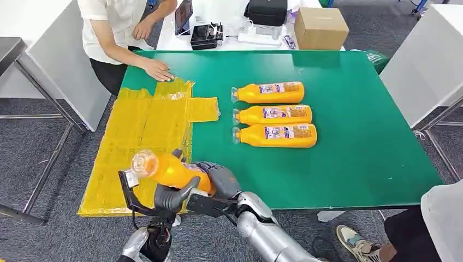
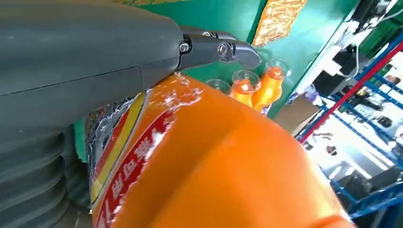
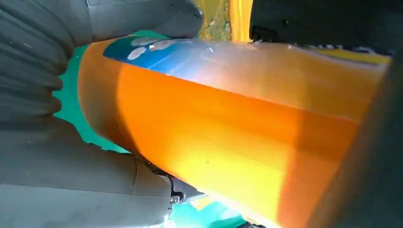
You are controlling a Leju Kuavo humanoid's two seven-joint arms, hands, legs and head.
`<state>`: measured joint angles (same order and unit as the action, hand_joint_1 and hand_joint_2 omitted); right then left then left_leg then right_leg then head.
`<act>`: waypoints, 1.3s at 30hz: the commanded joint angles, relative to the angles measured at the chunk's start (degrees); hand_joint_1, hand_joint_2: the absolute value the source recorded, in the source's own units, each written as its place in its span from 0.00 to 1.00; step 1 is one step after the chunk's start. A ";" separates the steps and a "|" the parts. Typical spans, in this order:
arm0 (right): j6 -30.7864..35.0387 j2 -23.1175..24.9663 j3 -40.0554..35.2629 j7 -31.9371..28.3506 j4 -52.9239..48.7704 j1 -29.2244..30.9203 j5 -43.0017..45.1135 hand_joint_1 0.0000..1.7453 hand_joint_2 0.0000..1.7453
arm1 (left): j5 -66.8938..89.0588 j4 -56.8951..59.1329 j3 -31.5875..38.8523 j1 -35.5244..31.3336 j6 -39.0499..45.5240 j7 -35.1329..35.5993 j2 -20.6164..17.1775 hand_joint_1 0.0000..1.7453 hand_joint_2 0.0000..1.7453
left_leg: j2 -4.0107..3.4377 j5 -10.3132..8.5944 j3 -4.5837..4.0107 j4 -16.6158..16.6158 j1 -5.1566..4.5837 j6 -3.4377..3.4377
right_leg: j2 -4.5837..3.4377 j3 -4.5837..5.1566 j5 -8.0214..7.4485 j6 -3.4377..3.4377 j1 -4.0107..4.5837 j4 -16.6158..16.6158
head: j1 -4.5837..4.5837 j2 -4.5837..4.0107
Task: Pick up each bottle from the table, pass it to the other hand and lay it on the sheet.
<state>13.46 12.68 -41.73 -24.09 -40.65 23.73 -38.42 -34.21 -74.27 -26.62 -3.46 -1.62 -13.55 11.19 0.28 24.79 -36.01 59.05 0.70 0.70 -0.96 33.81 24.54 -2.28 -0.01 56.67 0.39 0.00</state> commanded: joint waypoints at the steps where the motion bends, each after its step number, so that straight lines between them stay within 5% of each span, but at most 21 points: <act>1: -3.97 1.16 -7.69 -2.42 3.95 0.05 1.36 1.00 1.00 | -3.24 -1.30 -1.85 -4.58 -4.62 -0.05 0.77 0.00 1.00 | 0.14 0.03 0.15 -0.01 0.00 -0.01 | 0.24 -0.19 0.09 0.04 0.02 0.02 | 0.00 0.00; 9: -4.19 1.15 -7.73 -2.28 4.06 0.28 1.67 1.00 1.00 | -3.24 -1.24 -1.99 -4.46 -4.59 -0.05 0.55 0.05 1.00 | 0.17 0.01 0.13 -0.02 0.01 -0.01 | 0.25 -0.17 0.08 0.02 0.03 -0.02 | 0.00 0.00; 10: -3.18 1.00 -8.21 -1.95 4.08 0.55 1.01 1.00 1.00 | -2.79 -0.96 -3.00 -4.90 -5.83 0.25 -0.31 0.30 1.00 | 0.19 0.03 0.19 -0.03 -0.01 0.00 | 0.30 -0.24 0.11 0.03 0.01 -0.02 | 0.00 0.00; 11: -2.88 1.04 -7.83 -1.61 4.20 0.64 1.58 1.00 1.00 | -2.09 -0.83 -3.21 -4.97 -6.36 -0.60 -0.46 0.86 1.00 | 0.17 0.01 0.13 -0.02 0.00 0.00 | 0.26 -0.18 0.09 0.02 0.01 -0.01 | 0.00 0.00; 12: -1.92 0.89 -7.61 -1.47 4.08 0.65 1.70 0.82 1.00 | -1.15 -0.58 -3.34 -5.06 -6.24 -1.19 -0.59 1.00 1.00 | 0.15 -0.01 0.08 -0.02 0.01 -0.01 | 0.23 -0.12 0.05 0.02 0.02 -0.02 | 0.00 0.00; 13: -0.97 0.78 -7.03 -1.36 3.81 0.40 2.18 0.08 1.00 | -0.21 -0.53 -3.08 -4.99 -5.25 -1.75 -0.56 1.00 1.00 | 0.20 0.01 0.18 -0.04 -0.02 -0.01 | 0.30 -0.22 0.10 0.03 -0.01 -0.01 | 0.00 0.00; 14: 0.48 0.35 -6.71 -1.82 2.95 -0.19 2.26 0.00 1.00 | 0.96 -0.62 -2.48 -4.84 -3.78 -2.16 -0.72 1.00 1.00 | 0.17 -0.02 0.09 -0.03 0.00 -0.01 | 0.24 -0.13 0.06 0.02 0.01 -0.01 | 0.00 0.00; 15: 0.95 0.11 -6.74 -2.11 2.55 -0.43 2.18 0.00 0.00 | 2.58 -0.32 -2.35 -4.98 -1.91 -2.04 -1.14 1.00 1.00 | 0.22 -0.01 0.19 -0.07 -0.02 -0.01 | 0.33 -0.23 0.09 0.04 -0.01 -0.03 | -0.02 0.00; 19: 10.89 -4.06 -6.66 -2.79 -3.77 -4.37 -2.04 0.00 0.00 | 30.58 1.33 -1.43 -7.61 15.56 -7.20 -6.57 1.00 1.00 | 0.28 -0.04 0.17 -0.11 0.02 -0.02 | 0.32 -0.24 0.05 0.04 0.03 -0.10 | 0.00 0.00; 26: 13.96 -5.01 -4.76 -0.59 -7.30 -7.65 -5.82 0.00 0.00 | 17.55 -2.23 13.56 -9.18 2.59 0.43 -6.59 1.00 1.00 | 0.07 -0.01 0.09 -0.05 0.01 -0.02 | 0.11 -0.10 0.02 0.04 0.01 -0.02 | 0.00 0.00; 33: 14.61 -3.70 -2.51 -3.48 -5.85 -7.71 -2.99 0.00 0.00 | 15.51 2.46 13.27 -13.74 0.01 0.75 -7.55 1.00 1.00 | 0.10 -0.05 0.10 -0.04 -0.01 -0.04 | 0.15 -0.11 0.03 0.02 -0.01 0.03 | 0.00 0.00; 35: 16.92 -4.60 -1.71 -2.84 -8.37 -8.45 -4.73 0.00 0.00 | 46.61 5.53 4.94 -18.71 20.54 -2.17 -13.03 1.00 1.00 | 0.13 -0.07 0.09 -0.04 0.00 -0.04 | 0.18 -0.13 0.02 0.03 0.00 0.02 | 0.02 0.00; 38: 15.66 -5.70 -1.13 -0.34 -13.35 -9.48 -8.16 0.00 0.00 | 73.19 12.65 2.91 -23.77 21.35 10.46 -13.50 1.00 1.00 | 0.30 -0.09 0.11 -0.02 -0.02 -0.05 | 0.39 -0.19 0.07 0.05 -0.01 0.07 | 0.02 0.00; 39: 15.19 -5.80 -0.99 0.07 -14.20 -9.65 -8.50 0.00 0.00 | 73.77 14.77 3.76 -24.63 21.22 9.43 -12.86 1.00 1.00 | 0.37 -0.14 0.05 -0.03 -0.01 -0.05 | 0.43 -0.13 0.05 0.05 0.00 0.06 | 0.04 0.00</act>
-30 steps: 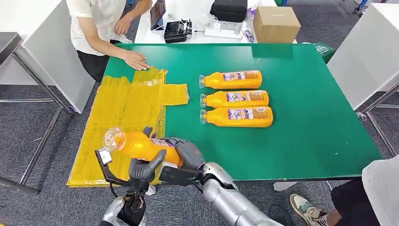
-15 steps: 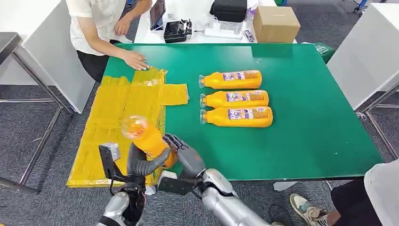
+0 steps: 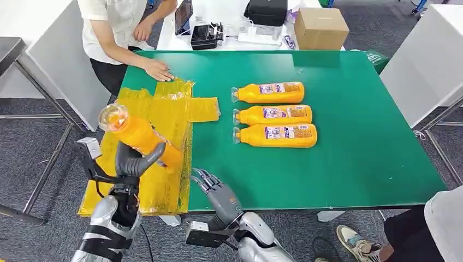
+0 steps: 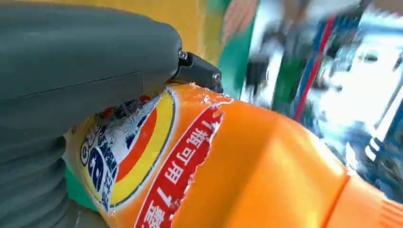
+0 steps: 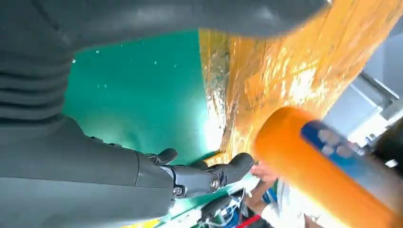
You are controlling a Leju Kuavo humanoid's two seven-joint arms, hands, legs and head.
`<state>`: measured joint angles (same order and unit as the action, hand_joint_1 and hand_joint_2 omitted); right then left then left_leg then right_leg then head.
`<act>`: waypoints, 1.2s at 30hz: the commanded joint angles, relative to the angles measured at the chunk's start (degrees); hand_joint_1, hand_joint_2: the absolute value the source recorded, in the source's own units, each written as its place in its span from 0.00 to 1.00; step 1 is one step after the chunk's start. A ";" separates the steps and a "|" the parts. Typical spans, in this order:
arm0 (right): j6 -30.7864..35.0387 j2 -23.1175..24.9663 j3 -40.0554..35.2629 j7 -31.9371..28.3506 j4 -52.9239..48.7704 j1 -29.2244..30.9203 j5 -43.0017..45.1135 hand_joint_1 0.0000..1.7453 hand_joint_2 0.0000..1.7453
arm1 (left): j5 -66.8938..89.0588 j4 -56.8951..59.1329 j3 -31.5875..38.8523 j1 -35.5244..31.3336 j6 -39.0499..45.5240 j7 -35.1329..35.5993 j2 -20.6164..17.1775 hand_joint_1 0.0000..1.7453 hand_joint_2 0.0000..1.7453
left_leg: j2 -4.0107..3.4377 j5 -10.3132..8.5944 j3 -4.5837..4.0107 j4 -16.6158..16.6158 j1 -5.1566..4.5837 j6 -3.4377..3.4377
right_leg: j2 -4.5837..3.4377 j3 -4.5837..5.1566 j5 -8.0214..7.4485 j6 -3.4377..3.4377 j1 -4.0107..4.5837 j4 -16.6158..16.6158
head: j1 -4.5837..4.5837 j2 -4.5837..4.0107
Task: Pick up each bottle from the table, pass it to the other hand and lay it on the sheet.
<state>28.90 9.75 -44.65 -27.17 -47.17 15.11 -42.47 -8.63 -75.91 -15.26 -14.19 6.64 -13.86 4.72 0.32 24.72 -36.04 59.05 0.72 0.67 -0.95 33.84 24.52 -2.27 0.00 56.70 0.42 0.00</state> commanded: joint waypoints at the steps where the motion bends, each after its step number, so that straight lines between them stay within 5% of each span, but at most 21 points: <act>1: -0.53 -2.87 2.01 3.34 -8.01 -1.11 -4.61 0.00 0.00 | 48.31 17.40 -7.27 -14.23 13.12 9.10 -6.11 1.00 1.00 | 0.33 -0.10 0.18 -0.08 -0.05 -0.01 | 0.44 -0.25 0.08 0.06 -0.03 0.02 | 0.00 0.00; 3: -0.83 -2.83 2.07 3.45 -7.95 -1.12 -4.74 0.00 0.00 | 48.61 18.08 -6.64 -14.15 13.39 8.39 -5.69 1.00 1.00 | 0.33 -0.09 0.31 -0.14 -0.09 0.00 | 0.47 -0.37 0.09 0.05 -0.06 -0.02 | 0.00 0.00; 6: -0.80 -3.04 2.11 3.75 -8.90 -1.43 -6.54 0.00 0.00 | 62.46 26.68 -11.44 -18.90 8.76 16.84 -6.88 1.00 1.00 | 0.28 -0.09 0.18 -0.06 -0.05 -0.01 | 0.35 -0.25 0.04 0.02 -0.03 -0.01 | 0.00 0.00; 12: -4.52 -2.21 2.21 2.76 -10.19 -2.23 -5.89 0.00 0.00 | 67.68 46.18 -10.50 -29.14 0.53 16.75 -3.03 1.00 1.00 | 0.29 -0.11 0.07 0.00 0.00 -0.03 | 0.38 -0.14 0.03 0.02 0.01 0.04 | 0.00 0.00; 25: -4.62 -2.16 2.21 2.55 -10.06 -2.20 -5.74 0.00 0.00 | 67.71 46.71 -10.23 -29.49 -0.26 16.73 -2.93 1.00 1.00 | 0.06 -0.07 0.15 -0.01 -0.03 -0.02 | 0.20 -0.16 0.03 0.01 -0.02 0.09 | 0.00 0.00; 32: -4.86 -0.76 1.52 0.41 -6.84 -0.55 -3.39 0.00 0.00 | 68.14 56.68 -11.05 -34.71 -12.05 18.96 -2.42 0.99 1.00 | 0.06 -0.09 0.11 0.01 -0.02 -0.03 | 0.19 -0.13 0.01 0.02 0.00 0.10 | 0.00 0.00; 33: -4.75 -0.58 1.39 0.22 -6.44 -0.36 -3.26 0.00 0.00 | 67.92 57.18 -10.63 -34.77 -12.07 19.24 -2.23 0.02 1.00 | 0.00 -0.09 0.07 -0.01 -0.02 -0.03 | 0.10 -0.09 -0.02 0.01 -0.01 0.09 | 0.00 0.00; 36: -3.37 -0.47 1.13 -0.88 -5.21 -0.36 -2.71 0.00 0.00 | 56.66 56.53 -1.42 -32.96 -18.59 11.69 -1.92 0.00 1.00 | -0.11 -0.09 0.21 -0.07 -0.04 -0.04 | 0.00 -0.18 -0.03 0.02 -0.02 0.07 | 0.00 0.00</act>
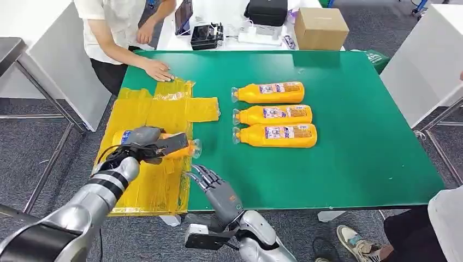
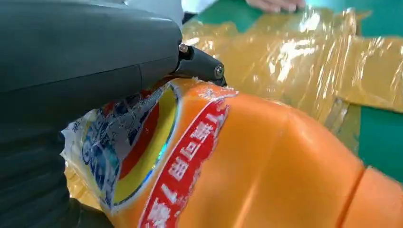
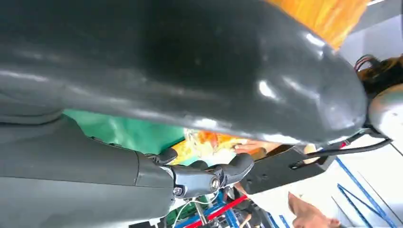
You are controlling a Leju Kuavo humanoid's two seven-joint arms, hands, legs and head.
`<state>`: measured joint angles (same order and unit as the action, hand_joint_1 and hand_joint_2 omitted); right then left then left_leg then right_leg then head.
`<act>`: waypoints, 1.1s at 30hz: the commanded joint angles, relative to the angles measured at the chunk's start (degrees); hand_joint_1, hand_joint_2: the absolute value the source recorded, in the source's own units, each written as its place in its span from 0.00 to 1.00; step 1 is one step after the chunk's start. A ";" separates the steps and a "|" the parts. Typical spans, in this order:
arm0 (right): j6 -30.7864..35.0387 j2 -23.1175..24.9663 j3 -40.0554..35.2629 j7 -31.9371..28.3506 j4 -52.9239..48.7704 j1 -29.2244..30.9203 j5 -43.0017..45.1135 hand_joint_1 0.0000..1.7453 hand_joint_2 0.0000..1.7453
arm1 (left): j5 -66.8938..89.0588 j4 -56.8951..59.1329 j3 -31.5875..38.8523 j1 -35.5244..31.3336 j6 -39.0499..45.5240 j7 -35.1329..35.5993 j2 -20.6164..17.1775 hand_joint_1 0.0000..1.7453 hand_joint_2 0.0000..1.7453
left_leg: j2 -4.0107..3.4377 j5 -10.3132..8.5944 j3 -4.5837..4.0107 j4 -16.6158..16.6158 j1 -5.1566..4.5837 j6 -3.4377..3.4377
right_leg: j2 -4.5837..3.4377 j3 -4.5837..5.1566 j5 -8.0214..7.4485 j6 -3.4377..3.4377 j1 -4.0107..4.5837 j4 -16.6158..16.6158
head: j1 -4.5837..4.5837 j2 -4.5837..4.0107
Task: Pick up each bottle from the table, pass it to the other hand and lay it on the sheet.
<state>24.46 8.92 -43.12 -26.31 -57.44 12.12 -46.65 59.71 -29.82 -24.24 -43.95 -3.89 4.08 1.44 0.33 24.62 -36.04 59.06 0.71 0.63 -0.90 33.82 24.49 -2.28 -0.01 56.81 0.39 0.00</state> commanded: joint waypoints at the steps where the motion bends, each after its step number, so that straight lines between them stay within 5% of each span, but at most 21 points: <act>1: 1.81 0.48 -0.61 -3.22 6.54 2.80 3.05 0.00 0.00 | -16.99 9.21 11.06 -2.25 -11.35 -10.05 0.26 0.00 1.00 | -0.10 0.02 0.28 -0.11 -0.06 0.00 | 0.00 -0.22 0.02 0.04 -0.03 -0.05 | 0.02 0.00; 8: 5.91 0.37 -2.67 -5.89 11.64 4.63 6.05 0.00 0.00 | -34.44 2.52 13.75 2.07 -23.32 -14.76 -5.46 0.00 1.00 | -0.28 0.06 0.40 -0.16 -0.04 -0.02 | -0.24 -0.30 -0.04 0.04 -0.02 -0.04 | 0.02 0.00; 17: 9.05 0.36 -2.01 -6.96 16.31 5.48 7.48 0.00 0.00 | -51.12 -3.63 8.28 7.78 -23.54 -16.19 -9.78 0.00 1.00 | -0.06 -0.03 0.27 -0.13 -0.05 -0.07 | -0.07 -0.21 -0.01 0.02 -0.04 0.01 | 0.04 0.00; 22: 10.66 -1.79 -1.03 -5.15 12.97 4.07 5.93 0.00 0.00 | -58.21 -18.75 8.82 13.98 -17.81 -16.61 -10.05 0.00 1.00 | 0.00 -0.03 0.24 -0.12 -0.05 -0.06 | 0.03 -0.19 0.01 0.01 -0.04 0.03 | 0.00 0.00; 25: 15.39 -4.55 1.65 4.78 10.62 3.01 -4.79 0.00 0.00 | -61.05 -30.75 14.05 20.10 -9.79 -20.95 -7.01 0.00 1.00 | 0.10 -0.04 0.17 -0.07 -0.02 -0.06 | 0.13 -0.11 0.03 0.01 -0.02 0.05 | 0.02 0.00; 28: 15.26 -10.51 8.13 18.61 8.83 2.62 -19.45 0.00 0.00 | -62.61 -50.84 20.10 28.60 1.32 -22.07 0.82 0.00 1.00 | 0.25 -0.01 0.21 -0.09 -0.08 0.00 | 0.28 -0.22 0.09 -0.04 -0.07 0.01 | 0.00 0.00; 29: 15.23 -12.03 10.80 20.32 9.47 3.16 -21.84 0.00 1.00 | -65.22 -55.74 22.14 30.49 4.23 -23.56 3.32 0.00 1.00 | 0.40 -0.05 0.10 -0.06 -0.09 0.04 | 0.43 -0.18 0.10 -0.08 -0.08 -0.01 | 0.00 0.00; 33: 13.02 -15.04 18.68 20.55 14.71 6.97 -25.25 0.00 1.00 | -67.13 -63.78 19.78 34.46 9.47 -23.04 4.61 0.00 1.00 | 0.36 0.00 0.01 0.07 -0.22 0.08 | 0.38 -0.10 0.10 -0.12 -0.21 0.02 | 0.04 0.00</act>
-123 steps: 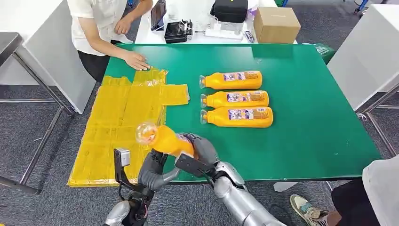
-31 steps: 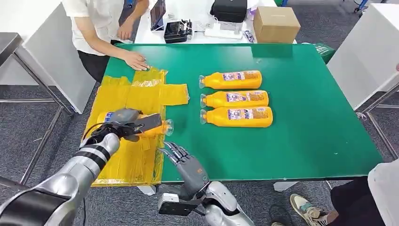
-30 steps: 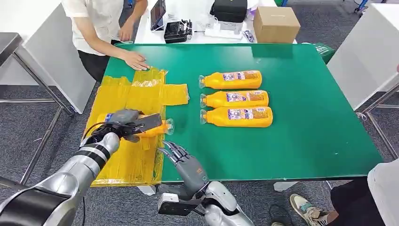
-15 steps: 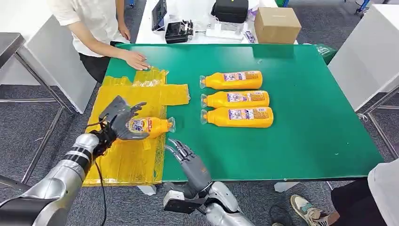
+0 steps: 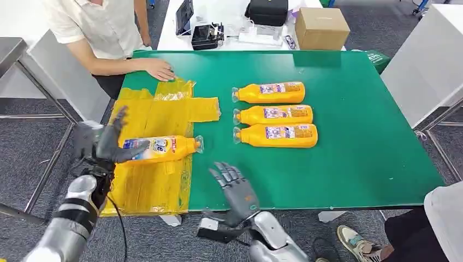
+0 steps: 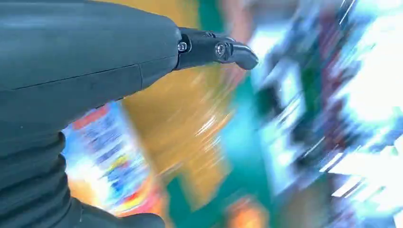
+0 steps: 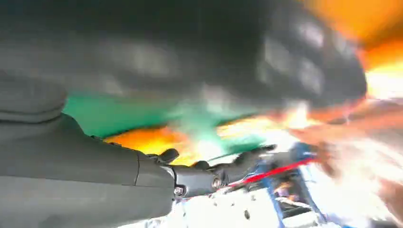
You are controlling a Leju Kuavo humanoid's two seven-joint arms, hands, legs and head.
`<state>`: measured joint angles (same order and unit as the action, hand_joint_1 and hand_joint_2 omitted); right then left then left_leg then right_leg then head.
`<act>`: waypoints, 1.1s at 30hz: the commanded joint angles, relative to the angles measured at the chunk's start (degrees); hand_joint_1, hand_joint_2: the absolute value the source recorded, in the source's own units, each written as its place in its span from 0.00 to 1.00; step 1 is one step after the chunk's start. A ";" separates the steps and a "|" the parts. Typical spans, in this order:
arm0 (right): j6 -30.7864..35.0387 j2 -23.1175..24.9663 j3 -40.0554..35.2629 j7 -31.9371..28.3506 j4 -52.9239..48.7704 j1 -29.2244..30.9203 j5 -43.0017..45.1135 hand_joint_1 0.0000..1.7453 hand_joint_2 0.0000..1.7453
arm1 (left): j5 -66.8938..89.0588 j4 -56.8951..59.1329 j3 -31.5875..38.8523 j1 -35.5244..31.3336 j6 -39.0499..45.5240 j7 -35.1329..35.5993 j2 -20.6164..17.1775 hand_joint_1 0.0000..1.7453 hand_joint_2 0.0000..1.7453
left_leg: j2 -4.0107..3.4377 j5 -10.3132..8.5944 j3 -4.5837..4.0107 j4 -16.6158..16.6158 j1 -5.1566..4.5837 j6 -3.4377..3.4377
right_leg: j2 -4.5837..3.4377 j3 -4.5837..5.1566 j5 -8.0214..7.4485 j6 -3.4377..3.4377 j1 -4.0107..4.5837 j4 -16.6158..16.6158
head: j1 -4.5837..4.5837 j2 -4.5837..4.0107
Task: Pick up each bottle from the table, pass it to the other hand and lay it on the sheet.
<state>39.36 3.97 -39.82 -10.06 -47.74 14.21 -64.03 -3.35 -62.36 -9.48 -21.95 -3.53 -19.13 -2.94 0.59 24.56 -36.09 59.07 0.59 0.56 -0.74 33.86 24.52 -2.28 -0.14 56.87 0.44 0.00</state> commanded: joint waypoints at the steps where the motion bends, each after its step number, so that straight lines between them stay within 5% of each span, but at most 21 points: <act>1: -1.89 -10.10 15.37 4.30 5.00 4.89 -7.86 0.00 1.00 | -4.06 -31.24 5.02 12.47 9.11 0.17 9.00 0.00 1.00 | 0.10 -0.01 -0.09 0.03 -0.13 0.14 | 0.19 -0.01 0.01 -0.09 -0.13 -0.03 | -0.02 0.00; 8: -1.66 -9.18 15.51 4.50 4.96 4.59 -8.51 0.00 1.00 | -4.49 -29.89 5.37 11.99 9.26 -0.37 8.73 0.00 1.00 | -0.01 -0.03 -0.05 -0.02 -0.20 0.10 | 0.11 0.01 -0.09 -0.10 -0.14 -0.07 | -0.04 0.00; 10: -3.23 -10.33 16.30 9.38 6.24 5.79 -11.99 0.00 1.00 | -5.23 -29.92 4.65 12.91 8.35 -0.95 9.18 0.00 1.00 | 0.01 -0.04 -0.02 -0.03 -0.15 0.11 | 0.12 -0.02 -0.08 -0.10 -0.10 -0.07 | -0.04 0.00; 17: -6.10 -12.35 19.22 7.15 15.01 12.69 -13.80 0.00 1.00 | 1.21 -32.70 -3.53 16.40 7.73 -2.08 6.95 0.00 1.00 | -0.06 -0.06 0.02 -0.03 -0.05 0.15 | 0.14 -0.05 -0.08 -0.16 -0.01 -0.06 | -0.07 0.00; 33: -10.98 -10.89 19.48 9.23 22.14 19.91 -15.97 0.00 1.00 | 2.85 -28.50 -6.79 13.45 6.70 -2.23 6.79 0.00 1.00 | -0.01 -0.21 0.02 -0.05 -0.07 0.26 | 0.11 -0.07 -0.18 -0.22 -0.03 -0.06 | -0.04 0.00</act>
<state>30.16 -7.91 -21.66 -0.79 -34.27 30.15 -80.37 -0.61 -94.86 -13.75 -6.17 3.30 -21.79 5.33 0.60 24.35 -36.18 59.08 0.57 0.83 -0.67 33.89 24.32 -2.52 -0.13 56.82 0.39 0.00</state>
